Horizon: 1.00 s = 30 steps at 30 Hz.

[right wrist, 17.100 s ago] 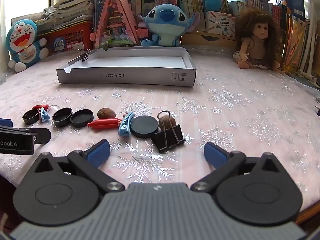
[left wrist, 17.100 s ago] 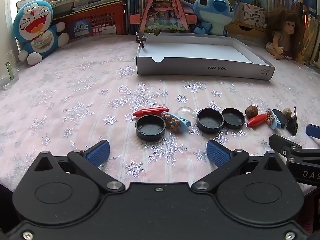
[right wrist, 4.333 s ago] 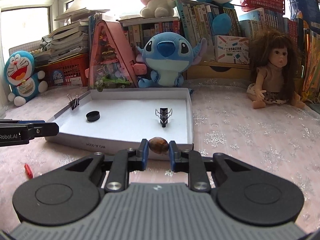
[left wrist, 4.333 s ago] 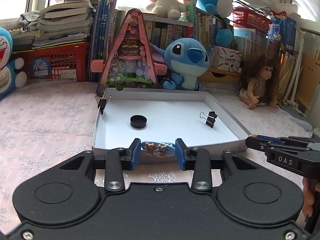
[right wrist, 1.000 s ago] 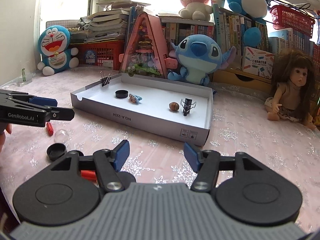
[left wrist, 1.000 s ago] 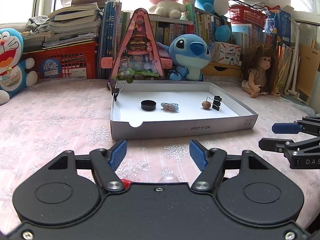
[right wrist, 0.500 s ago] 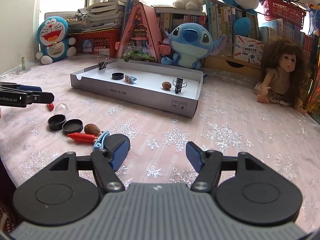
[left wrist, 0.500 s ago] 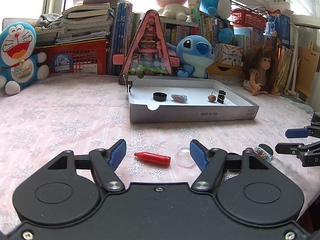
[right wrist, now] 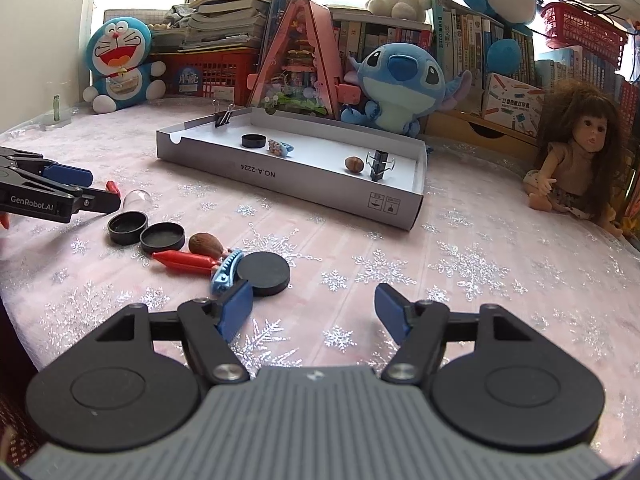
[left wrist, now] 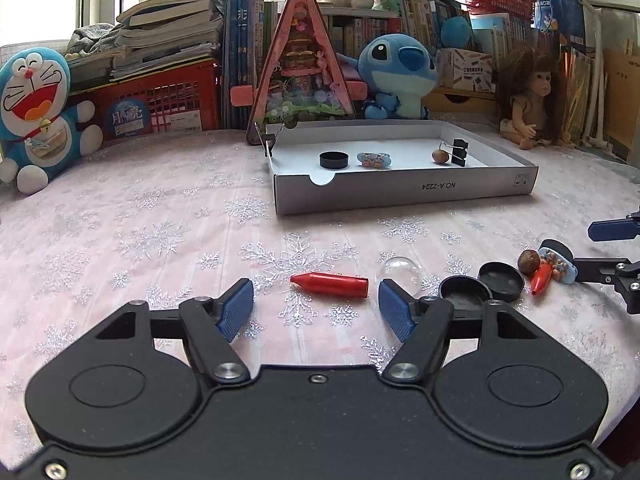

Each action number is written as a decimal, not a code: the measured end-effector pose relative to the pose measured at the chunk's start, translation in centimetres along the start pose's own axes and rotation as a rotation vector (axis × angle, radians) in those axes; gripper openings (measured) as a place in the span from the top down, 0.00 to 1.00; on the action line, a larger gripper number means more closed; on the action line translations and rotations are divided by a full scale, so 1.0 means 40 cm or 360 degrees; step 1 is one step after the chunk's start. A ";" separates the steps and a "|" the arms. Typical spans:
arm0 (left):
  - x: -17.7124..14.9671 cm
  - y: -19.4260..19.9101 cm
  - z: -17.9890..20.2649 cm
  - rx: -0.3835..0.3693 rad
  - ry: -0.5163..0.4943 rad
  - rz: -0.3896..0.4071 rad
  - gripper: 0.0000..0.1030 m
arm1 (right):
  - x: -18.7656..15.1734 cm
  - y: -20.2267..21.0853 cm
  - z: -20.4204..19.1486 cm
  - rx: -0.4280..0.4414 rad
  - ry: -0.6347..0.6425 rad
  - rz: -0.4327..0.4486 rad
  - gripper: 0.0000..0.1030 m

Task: Organize rigid objects
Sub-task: 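Move both tools back toward the remaining objects, then grasp the red stick with the left gripper while the right gripper grasps a black lid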

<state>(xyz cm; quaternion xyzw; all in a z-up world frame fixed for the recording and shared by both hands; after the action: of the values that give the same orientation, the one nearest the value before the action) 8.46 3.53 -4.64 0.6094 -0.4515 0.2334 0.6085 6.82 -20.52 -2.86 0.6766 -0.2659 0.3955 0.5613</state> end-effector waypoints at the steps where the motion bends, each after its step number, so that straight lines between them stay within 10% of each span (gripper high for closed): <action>1: 0.001 -0.002 0.001 -0.0005 -0.0002 -0.0003 0.35 | 0.001 -0.002 -0.003 0.0003 0.0002 0.0000 0.24; 30: 0.015 -0.015 -0.026 -0.0033 0.0014 -0.0030 0.50 | 0.014 -0.028 -0.019 0.0024 -0.0068 0.0009 0.24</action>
<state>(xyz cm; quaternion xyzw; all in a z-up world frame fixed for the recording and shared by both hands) 9.52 4.25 -4.29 0.6062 -0.4453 0.2257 0.6190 7.83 -19.50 -2.97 0.6884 -0.2767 0.3847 0.5492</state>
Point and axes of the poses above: each gripper's, at about its wrist camera, not at the fingertips, and y roughly against the way its jaws point, z to its right, x to its top, the point moved 7 cm from there along -y, roughly the way its jaws point, and after that the axes turned 9 degrees about -y, right-handed, at the moved point
